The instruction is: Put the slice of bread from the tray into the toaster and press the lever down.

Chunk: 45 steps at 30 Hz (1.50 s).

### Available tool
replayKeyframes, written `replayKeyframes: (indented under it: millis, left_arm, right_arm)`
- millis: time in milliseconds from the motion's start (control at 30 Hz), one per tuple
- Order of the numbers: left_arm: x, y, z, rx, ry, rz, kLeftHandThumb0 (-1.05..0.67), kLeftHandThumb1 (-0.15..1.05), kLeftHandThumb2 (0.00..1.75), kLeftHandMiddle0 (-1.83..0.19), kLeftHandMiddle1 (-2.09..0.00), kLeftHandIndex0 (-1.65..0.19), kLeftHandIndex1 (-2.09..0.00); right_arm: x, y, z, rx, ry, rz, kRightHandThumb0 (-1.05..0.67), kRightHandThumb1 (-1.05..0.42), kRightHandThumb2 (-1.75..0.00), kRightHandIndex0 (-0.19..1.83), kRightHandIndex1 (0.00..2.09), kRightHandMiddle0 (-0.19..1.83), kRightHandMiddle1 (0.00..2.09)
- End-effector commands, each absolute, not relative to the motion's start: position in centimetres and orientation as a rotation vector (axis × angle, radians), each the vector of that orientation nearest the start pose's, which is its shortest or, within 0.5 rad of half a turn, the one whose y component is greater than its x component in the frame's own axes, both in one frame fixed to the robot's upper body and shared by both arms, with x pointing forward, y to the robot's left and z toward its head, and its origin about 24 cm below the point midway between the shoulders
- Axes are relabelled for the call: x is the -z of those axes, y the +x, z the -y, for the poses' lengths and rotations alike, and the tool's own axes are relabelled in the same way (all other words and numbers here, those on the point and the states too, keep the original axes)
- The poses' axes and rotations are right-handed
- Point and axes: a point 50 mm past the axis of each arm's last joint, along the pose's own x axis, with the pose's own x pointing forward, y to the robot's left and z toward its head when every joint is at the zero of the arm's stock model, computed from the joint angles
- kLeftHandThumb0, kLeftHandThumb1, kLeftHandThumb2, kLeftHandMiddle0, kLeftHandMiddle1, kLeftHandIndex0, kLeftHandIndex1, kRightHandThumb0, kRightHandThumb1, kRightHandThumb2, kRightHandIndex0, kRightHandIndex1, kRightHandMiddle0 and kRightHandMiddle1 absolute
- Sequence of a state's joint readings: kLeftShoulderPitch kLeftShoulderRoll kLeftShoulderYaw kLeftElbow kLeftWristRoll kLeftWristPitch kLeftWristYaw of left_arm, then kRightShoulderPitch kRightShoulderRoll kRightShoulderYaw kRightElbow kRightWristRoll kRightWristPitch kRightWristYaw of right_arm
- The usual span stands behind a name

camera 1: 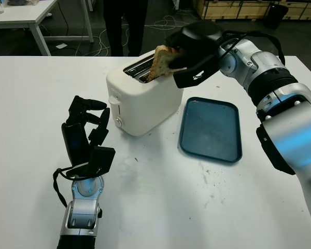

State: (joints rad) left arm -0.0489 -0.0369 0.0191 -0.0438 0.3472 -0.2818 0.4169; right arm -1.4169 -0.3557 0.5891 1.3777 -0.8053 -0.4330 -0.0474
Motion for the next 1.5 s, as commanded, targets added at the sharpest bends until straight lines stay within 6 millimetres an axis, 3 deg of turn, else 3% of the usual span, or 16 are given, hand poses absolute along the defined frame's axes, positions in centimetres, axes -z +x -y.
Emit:
replayKeyframes:
  millis: [0,167,333,400,500,600,667,833,967,1267,1467]
  left_arm:
    - [-9.4,25.2,-15.5,-0.387,0.241,0.432,-0.49,0.92,0.31,-0.60,-1.75,-0.51,-1.44]
    - [-9.4,25.2,-15.5,-0.382,0.246,0.433,-0.48,0.92,0.32,-0.60,-1.75,-0.51,-1.43]
    - [-9.3,25.3,-15.4,-0.379,0.247,0.435,-0.49,0.92,0.32,-0.60,-1.75,-0.51,-1.43]
    - [-9.3,25.3,-15.4,-0.379,0.245,0.433,-0.49,0.92,0.32,-0.59,-1.75,-0.51,-1.42]
    - [-9.2,25.2,-15.4,-0.380,0.240,0.432,-0.49,0.92,0.32,-0.59,-1.75,-0.51,-1.42]
    - [-9.2,25.2,-15.3,-0.378,0.235,0.429,-0.49,0.92,0.32,-0.58,-1.75,-0.51,-1.43]
    - [-9.2,25.2,-15.3,-0.378,0.240,0.428,-0.50,0.92,0.33,-0.58,-1.75,-0.51,-1.43]
    - [-9.2,25.2,-15.2,-0.381,0.242,0.429,-0.49,0.92,0.32,-0.60,-1.75,-0.50,-1.45]
    - [-9.2,25.2,-15.2,-0.388,0.240,0.432,-0.49,0.92,0.32,-0.60,-1.75,-0.50,-1.46]
    - [-9.1,25.1,-15.3,-0.393,0.236,0.430,-0.49,0.92,0.33,-0.58,-1.75,-0.49,-1.45]
    - [-9.1,25.1,-15.4,-0.394,0.246,0.435,-0.49,0.92,0.32,-0.59,-1.75,-0.50,-1.44]
  right_arm:
    - [-23.3,42.6,11.7,-0.309,-1.645,0.390,-0.69,-0.92,-0.36,0.30,0.47,0.61,0.07]
    - [-24.6,42.6,11.6,-0.258,-1.624,0.443,-0.67,-0.92,-0.37,0.17,0.75,0.64,0.04]
    - [-25.5,42.5,11.3,-0.234,-1.623,0.491,-0.62,-0.92,-0.33,0.19,0.81,0.69,0.06]
    - [-25.8,42.4,11.1,-0.218,-1.598,0.533,-0.57,-0.92,-0.26,0.27,0.80,0.74,0.08]
    - [-26.2,42.0,10.7,-0.195,-1.504,0.642,-0.35,-0.89,-0.05,0.72,0.95,1.01,0.19]
    - [-26.9,41.7,10.0,-0.174,-1.431,0.727,-0.27,-0.90,-0.01,0.84,1.02,1.06,0.21]
    - [-27.2,41.5,9.5,-0.162,-1.411,0.771,-0.26,-0.91,-0.01,0.82,1.07,1.05,0.20]
    - [-27.4,41.4,8.3,-0.185,-1.388,0.775,-0.24,-0.90,0.00,0.88,0.77,1.07,0.14]
    - [-26.4,41.5,7.7,-0.236,-1.458,0.747,-0.24,-0.88,0.00,0.92,0.58,1.10,0.09]
    - [-23.0,41.6,7.7,-0.346,-1.622,0.679,-0.22,-0.86,-0.01,0.99,0.57,1.10,0.05]
    - [-23.0,41.7,7.8,-0.343,-1.596,0.651,-0.25,-0.88,-0.01,0.91,0.62,1.11,0.04]
